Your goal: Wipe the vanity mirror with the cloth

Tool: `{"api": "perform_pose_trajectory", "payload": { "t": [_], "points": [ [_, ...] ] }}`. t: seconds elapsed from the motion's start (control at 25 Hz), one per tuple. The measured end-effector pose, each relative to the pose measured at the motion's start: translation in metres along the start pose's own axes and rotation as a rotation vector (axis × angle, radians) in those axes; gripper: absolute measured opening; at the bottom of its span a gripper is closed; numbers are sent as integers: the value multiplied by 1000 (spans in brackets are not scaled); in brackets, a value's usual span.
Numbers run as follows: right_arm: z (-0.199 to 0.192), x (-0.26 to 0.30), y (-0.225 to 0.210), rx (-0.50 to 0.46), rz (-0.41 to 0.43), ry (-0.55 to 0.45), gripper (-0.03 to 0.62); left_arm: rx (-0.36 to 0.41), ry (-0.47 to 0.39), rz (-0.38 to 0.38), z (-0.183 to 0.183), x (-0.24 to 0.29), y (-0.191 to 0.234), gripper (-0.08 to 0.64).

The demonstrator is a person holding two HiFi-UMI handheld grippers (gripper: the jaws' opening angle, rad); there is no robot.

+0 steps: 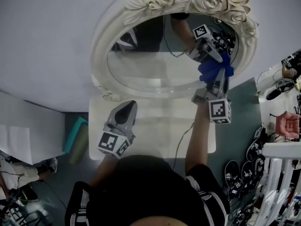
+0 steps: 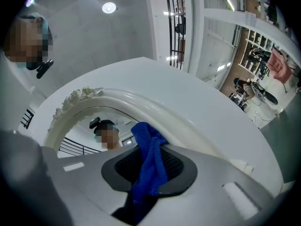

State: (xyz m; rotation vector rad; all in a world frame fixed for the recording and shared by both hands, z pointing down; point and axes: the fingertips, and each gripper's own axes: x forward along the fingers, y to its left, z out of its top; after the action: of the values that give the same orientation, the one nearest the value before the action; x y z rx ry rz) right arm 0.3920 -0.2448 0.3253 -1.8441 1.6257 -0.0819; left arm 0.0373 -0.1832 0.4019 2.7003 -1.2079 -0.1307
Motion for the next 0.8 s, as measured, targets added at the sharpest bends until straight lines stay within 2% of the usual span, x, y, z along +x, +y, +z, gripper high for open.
{"api": "perform_pose_trajectory", "payload": {
  "t": [0.8],
  "points": [
    [59,30,89,-72,142,-54,71,-2,-42,27,16,-41,19,11]
  ]
}}
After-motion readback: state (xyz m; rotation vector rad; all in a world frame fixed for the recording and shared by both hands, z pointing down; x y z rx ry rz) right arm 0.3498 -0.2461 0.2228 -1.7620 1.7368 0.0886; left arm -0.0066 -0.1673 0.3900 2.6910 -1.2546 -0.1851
